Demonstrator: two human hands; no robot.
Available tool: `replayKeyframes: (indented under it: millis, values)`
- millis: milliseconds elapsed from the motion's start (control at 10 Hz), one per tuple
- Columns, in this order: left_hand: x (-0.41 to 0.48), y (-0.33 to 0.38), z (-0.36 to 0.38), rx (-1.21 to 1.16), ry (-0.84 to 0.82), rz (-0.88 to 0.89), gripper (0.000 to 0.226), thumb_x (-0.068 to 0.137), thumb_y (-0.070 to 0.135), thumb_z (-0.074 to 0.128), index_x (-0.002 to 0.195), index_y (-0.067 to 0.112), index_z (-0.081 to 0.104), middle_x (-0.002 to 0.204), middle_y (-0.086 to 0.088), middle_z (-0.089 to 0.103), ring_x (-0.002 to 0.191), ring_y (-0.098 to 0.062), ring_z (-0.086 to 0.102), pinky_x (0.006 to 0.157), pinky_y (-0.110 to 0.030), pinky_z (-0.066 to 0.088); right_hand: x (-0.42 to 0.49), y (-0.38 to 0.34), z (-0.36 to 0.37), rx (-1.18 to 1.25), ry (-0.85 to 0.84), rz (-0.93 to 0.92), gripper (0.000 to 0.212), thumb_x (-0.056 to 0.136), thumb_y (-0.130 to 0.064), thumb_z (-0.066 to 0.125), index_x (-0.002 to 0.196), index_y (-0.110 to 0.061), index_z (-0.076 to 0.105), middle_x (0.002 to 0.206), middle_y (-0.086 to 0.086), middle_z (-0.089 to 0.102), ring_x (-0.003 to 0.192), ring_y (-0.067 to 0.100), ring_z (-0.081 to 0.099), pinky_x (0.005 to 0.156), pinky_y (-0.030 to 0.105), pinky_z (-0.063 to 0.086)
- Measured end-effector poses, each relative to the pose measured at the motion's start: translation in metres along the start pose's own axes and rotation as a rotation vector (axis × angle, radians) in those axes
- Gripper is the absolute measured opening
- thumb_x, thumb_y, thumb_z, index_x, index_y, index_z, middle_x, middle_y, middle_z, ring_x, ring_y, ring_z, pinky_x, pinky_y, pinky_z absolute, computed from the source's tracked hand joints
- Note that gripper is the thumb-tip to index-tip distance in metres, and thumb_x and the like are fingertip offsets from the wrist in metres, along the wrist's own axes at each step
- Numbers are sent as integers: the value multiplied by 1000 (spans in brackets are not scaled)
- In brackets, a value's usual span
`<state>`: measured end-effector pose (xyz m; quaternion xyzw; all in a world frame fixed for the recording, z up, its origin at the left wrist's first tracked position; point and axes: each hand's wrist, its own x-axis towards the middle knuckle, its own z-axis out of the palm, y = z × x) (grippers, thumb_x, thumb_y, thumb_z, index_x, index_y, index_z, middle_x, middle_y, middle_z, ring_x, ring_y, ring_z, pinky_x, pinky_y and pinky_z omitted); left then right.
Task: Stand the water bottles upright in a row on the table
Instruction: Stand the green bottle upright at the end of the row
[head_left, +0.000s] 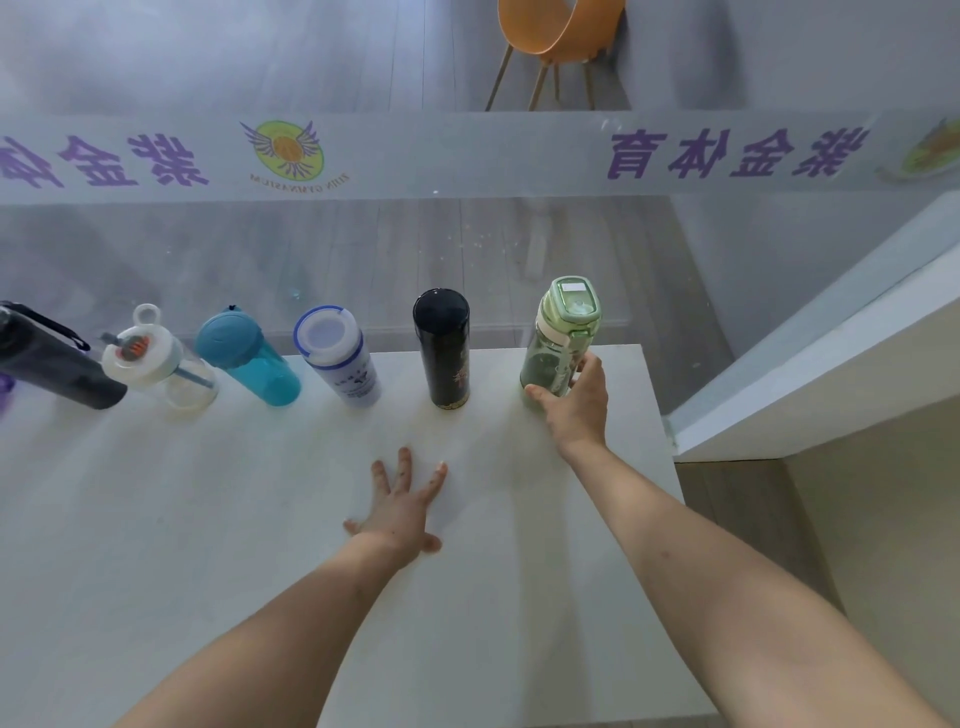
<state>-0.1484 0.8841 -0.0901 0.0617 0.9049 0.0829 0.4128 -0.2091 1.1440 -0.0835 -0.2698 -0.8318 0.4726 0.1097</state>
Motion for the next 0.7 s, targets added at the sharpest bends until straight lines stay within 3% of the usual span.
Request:
replayKeyframes:
  millis: [700]
  values:
    - [-2,2,-2,-29,3,-12,112,89,29,78,154,61,-7,160,12,-42,150,-31,-35,102,-85,21,3,-7,-1,5,-12,-6,74,72,-30,91,128,-20,44,127,1,55,116,22,58,98,36,50]
